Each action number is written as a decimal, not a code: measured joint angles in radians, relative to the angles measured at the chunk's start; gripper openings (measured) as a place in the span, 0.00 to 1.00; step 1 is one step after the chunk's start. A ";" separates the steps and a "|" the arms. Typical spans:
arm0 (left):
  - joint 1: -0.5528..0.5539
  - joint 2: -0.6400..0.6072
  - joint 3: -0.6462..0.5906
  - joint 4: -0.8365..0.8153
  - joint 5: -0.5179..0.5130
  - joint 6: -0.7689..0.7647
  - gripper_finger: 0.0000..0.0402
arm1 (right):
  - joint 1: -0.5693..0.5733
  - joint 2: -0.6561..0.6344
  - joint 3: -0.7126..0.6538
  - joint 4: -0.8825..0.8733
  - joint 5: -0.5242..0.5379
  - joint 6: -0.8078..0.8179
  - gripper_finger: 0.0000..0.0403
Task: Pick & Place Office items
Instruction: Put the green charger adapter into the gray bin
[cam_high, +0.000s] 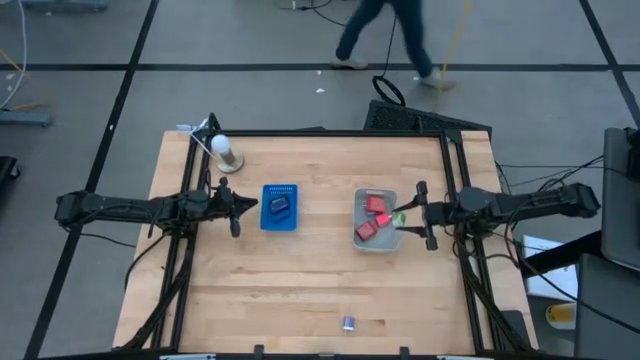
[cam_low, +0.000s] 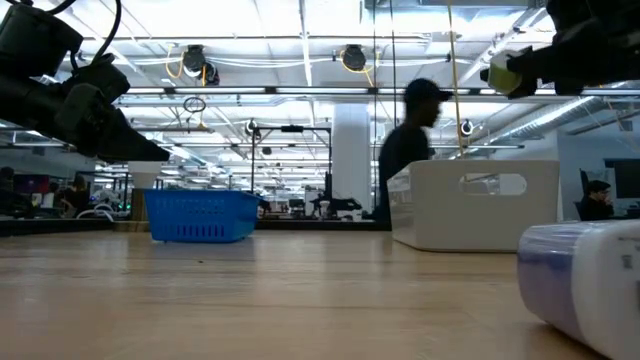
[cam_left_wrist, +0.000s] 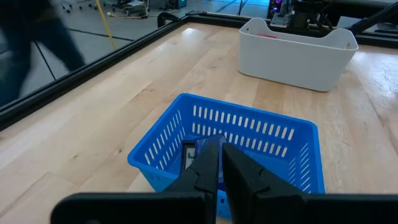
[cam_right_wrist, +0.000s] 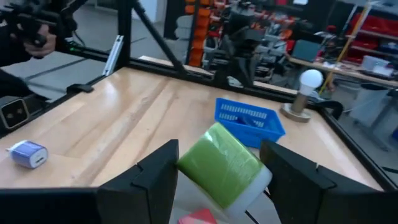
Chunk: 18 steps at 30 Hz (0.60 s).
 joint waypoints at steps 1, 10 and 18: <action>0.000 0.000 0.000 0.000 0.000 0.000 0.05 | -0.007 -0.016 -0.014 0.000 -0.001 0.000 0.50; 0.000 0.000 0.000 0.000 0.000 0.001 0.05 | -0.045 -0.077 -0.088 -0.001 -0.002 0.017 0.50; 0.000 0.000 0.000 0.000 0.000 0.000 0.05 | -0.076 -0.011 -0.088 0.127 -0.003 0.018 0.50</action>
